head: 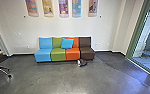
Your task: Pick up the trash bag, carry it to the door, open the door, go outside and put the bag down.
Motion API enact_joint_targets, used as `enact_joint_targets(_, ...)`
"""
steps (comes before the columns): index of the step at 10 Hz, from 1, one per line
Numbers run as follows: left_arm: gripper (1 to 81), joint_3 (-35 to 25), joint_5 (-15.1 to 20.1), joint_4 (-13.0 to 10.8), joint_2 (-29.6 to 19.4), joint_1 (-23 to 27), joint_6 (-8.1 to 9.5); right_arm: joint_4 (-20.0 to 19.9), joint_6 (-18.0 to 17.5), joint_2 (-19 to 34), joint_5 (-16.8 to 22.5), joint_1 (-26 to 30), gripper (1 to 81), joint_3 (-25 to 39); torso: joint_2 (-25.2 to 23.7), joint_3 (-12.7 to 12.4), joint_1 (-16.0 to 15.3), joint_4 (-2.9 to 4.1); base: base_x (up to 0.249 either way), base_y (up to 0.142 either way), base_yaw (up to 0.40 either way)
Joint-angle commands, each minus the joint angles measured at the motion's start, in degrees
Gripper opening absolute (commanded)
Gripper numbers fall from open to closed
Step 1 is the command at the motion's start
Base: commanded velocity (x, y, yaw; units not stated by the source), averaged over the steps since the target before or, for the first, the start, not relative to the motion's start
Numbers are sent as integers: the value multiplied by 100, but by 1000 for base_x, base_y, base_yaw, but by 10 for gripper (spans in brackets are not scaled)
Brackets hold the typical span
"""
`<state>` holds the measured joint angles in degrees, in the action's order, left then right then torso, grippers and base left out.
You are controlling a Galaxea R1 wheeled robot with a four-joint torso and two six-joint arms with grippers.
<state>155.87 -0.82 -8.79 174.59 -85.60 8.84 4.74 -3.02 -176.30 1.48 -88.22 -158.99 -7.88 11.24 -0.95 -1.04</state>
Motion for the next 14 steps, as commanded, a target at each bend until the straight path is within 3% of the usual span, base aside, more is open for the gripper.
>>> enact_joint_targets(1, 811, -30, 319, 26, -3, 241, -31, 36, 74, -48, 336, 248, 811, 88, 0, 0, 0, 0, 171, 0, 0)
enact_joint_targets(14, 811, -56, 319, 9, -21, 241, -31, 53, 74, -31, 353, 256, 811, 71, 0, 0, 0, 0, 171, 0, 0)
